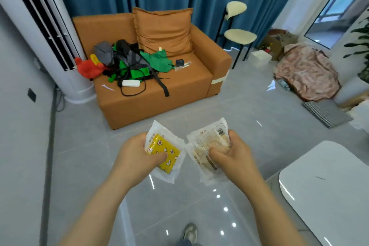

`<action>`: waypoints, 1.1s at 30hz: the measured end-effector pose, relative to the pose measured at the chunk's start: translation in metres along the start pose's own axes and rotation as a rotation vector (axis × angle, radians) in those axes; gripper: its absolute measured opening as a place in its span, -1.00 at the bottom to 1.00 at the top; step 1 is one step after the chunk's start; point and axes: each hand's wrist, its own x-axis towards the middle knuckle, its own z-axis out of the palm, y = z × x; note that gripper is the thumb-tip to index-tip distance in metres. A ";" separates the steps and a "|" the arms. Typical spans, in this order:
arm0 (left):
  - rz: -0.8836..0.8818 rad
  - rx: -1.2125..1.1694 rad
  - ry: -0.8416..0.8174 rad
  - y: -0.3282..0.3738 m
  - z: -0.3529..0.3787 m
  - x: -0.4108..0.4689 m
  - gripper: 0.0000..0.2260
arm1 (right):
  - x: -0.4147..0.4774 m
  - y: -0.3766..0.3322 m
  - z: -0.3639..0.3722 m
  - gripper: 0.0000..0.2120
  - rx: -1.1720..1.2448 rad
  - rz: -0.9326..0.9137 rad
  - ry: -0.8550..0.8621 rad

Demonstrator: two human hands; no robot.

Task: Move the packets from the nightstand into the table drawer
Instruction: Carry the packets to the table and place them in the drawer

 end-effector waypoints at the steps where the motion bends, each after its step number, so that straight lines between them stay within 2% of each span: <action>1: 0.008 0.023 -0.031 0.004 0.009 0.011 -0.88 | 0.008 0.007 -0.005 -0.83 -0.002 0.023 0.007; 14: 0.140 0.244 -0.230 0.110 0.135 0.140 -0.82 | 0.126 0.079 -0.111 -0.81 -0.132 0.187 0.035; 18: 0.180 0.292 -0.330 0.136 0.172 0.167 -0.84 | 0.143 0.095 -0.143 -0.85 -0.098 0.258 0.124; 23: 0.238 0.334 -0.462 0.165 0.218 0.215 -0.87 | 0.171 0.114 -0.171 -0.81 -0.073 0.340 0.232; 33: 0.357 0.407 -0.650 0.232 0.298 0.341 -0.88 | 0.262 0.139 -0.216 -0.87 -0.044 0.525 0.399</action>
